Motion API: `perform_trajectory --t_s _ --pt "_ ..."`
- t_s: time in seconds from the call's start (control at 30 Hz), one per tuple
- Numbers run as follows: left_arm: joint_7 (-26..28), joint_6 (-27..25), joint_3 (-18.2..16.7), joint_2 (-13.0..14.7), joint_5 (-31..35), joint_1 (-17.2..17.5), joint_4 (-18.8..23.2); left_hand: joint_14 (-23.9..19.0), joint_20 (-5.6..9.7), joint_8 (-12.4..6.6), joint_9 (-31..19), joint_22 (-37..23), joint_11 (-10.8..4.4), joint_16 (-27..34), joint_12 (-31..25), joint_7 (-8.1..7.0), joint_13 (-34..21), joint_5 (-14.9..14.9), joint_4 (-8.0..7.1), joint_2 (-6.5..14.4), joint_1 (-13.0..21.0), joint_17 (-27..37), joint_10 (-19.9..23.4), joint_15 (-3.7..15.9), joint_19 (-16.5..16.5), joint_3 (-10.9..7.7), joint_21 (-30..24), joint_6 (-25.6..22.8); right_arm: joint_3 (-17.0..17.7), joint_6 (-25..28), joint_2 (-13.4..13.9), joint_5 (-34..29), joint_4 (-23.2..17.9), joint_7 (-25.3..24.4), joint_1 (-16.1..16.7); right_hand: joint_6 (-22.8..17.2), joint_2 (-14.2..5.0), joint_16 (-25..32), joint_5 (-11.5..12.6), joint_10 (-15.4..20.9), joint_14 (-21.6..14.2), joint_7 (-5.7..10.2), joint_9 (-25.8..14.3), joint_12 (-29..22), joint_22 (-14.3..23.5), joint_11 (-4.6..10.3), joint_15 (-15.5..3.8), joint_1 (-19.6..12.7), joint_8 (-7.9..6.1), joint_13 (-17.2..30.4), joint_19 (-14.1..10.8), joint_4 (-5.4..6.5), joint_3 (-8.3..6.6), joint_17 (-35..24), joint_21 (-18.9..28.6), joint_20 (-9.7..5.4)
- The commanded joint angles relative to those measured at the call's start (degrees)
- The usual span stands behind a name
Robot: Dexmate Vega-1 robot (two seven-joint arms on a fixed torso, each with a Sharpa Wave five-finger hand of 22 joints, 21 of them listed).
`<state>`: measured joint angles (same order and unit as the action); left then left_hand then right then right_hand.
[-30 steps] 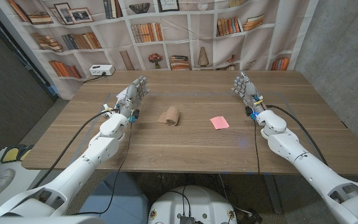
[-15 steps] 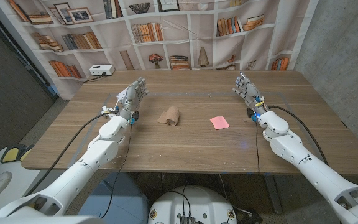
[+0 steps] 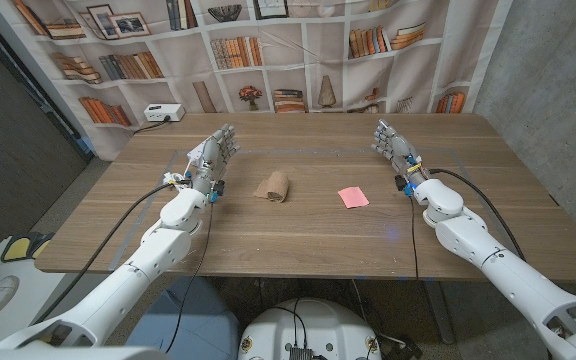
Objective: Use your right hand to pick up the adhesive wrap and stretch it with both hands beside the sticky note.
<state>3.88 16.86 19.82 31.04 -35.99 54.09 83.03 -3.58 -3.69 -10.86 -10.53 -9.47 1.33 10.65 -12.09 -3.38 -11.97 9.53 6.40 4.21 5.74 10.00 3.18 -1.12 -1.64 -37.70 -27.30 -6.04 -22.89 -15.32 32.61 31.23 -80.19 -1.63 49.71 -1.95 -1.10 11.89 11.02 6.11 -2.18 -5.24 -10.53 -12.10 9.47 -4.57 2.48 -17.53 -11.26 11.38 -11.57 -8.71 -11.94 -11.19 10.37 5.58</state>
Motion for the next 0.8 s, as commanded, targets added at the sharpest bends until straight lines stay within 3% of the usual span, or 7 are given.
perform_trajectory --t_s 0.03,0.37,0.8 --pt "-1.4 -0.8 0.2 0.8 -0.2 0.1 0.2 -0.3 -0.09 -0.33 -0.2 -0.3 -0.12 0.2 -0.2 0.13 -0.1 0.3 -0.01 0.1 0.3 0.3 0.5 -0.06 -0.3 -0.01 0.5 -0.6 -0.7 1.8 0.4 -2.5 -2.2 -2.9 0.5 0.3 0.08 -0.1 -0.1 0.2 0.2 -0.50 -0.1 -0.3 0.2 -0.27 0.36 -0.7 -0.26 0.1 0.0 -0.39 -0.32 -0.2 0.2 0.53" --pt "-5.5 0.5 1.3 -0.4 -0.8 -2.6 -5.1 -0.3 0.01 -0.40 -0.2 -0.3 0.08 0.2 -0.3 0.14 0.0 0.3 0.08 -0.1 0.1 0.3 0.7 -0.02 -0.4 0.20 0.8 -0.9 -2.2 4.7 1.7 -6.7 -7.0 -6.1 1.4 0.3 -0.01 -0.3 -0.2 0.3 0.6 -0.29 -0.1 -0.2 0.2 -0.26 0.27 -1.7 -0.27 0.2 0.3 -0.64 -0.67 -0.2 0.1 0.75" --pt "-4.6 1.9 1.1 -0.8 -0.4 -2.0 -5.0 -0.8 0.07 -0.64 -0.2 -0.4 -0.14 0.4 -0.7 0.38 0.0 0.3 0.19 -0.2 0.1 0.3 1.7 0.29 -0.9 0.31 1.2 -1.9 -3.3 7.2 2.2 -8.9 -9.9 -8.0 2.7 0.3 -0.54 -0.3 -0.2 0.4 0.8 -0.20 -0.1 -0.2 0.2 -0.14 0.19 -3.2 -0.32 0.2 0.4 -0.92 -1.37 -0.2 0.2 0.84"
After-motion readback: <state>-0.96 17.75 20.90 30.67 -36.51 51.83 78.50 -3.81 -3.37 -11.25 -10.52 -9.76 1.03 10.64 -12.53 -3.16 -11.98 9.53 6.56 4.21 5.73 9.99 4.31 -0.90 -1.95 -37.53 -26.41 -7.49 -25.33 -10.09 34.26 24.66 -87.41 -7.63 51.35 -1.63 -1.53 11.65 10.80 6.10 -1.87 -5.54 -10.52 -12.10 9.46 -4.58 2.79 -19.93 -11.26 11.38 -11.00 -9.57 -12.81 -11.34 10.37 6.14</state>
